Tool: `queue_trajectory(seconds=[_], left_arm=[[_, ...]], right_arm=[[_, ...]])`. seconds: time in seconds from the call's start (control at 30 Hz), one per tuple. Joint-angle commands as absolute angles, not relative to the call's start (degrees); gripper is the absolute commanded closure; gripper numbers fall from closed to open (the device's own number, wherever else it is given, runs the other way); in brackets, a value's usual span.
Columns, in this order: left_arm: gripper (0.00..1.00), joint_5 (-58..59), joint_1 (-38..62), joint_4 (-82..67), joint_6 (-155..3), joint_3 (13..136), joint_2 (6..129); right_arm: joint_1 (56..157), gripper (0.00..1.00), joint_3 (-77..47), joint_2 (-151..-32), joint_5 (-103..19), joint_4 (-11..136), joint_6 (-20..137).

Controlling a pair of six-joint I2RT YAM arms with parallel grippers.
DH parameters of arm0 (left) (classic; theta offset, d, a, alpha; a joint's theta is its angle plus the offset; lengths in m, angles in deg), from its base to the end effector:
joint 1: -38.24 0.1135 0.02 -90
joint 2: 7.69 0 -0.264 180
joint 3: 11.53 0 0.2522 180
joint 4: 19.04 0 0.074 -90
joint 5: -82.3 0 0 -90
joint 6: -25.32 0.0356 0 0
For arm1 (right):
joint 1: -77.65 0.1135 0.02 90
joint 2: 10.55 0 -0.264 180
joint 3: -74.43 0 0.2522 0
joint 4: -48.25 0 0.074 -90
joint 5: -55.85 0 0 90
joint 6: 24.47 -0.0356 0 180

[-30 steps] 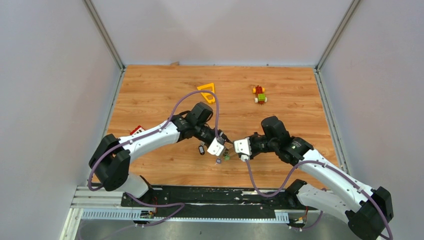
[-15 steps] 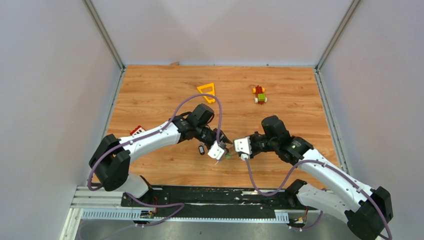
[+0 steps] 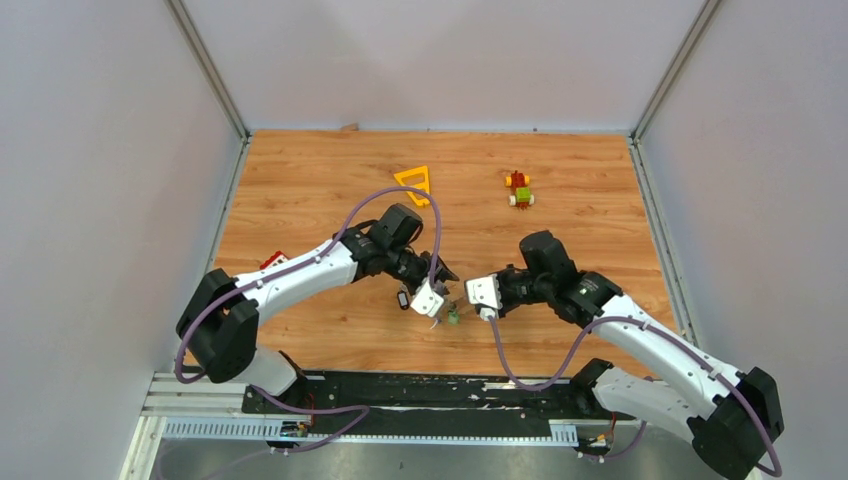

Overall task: Put the keys on the keyring
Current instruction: Adjust the keyring.

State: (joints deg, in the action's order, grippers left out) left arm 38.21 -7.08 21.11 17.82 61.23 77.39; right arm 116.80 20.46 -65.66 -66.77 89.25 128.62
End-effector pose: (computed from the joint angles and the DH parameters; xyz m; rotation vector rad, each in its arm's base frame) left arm 0.1955 -0.2341 0.2444 2.1219 0.6854 -0.6470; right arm 0.1416 0.1400 0.2553 -1.8788 1.1505 0.4243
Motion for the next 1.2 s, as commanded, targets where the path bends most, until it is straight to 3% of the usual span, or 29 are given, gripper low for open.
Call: queue_trajectory(seconds=[0.0, 0.4, 1.17], left_arm=[[0.56, 38.69, -7.02, 20.21, 20.17, 62.04, 75.27], [0.57, 40.95, -7.33, 16.07, 30.26, 55.17, 75.5], [0.57, 41.82, -8.16, 5.67, 24.48, 50.07, 73.12]], right_arm=[[116.8, 1.0, 18.42, -65.96, -69.73, 88.76, 129.25], [116.7, 1.0, 17.16, -66.89, -72.29, 89.48, 127.39], [116.69, 1.0, 17.24, -67.36, -72.15, 89.43, 127.14]])
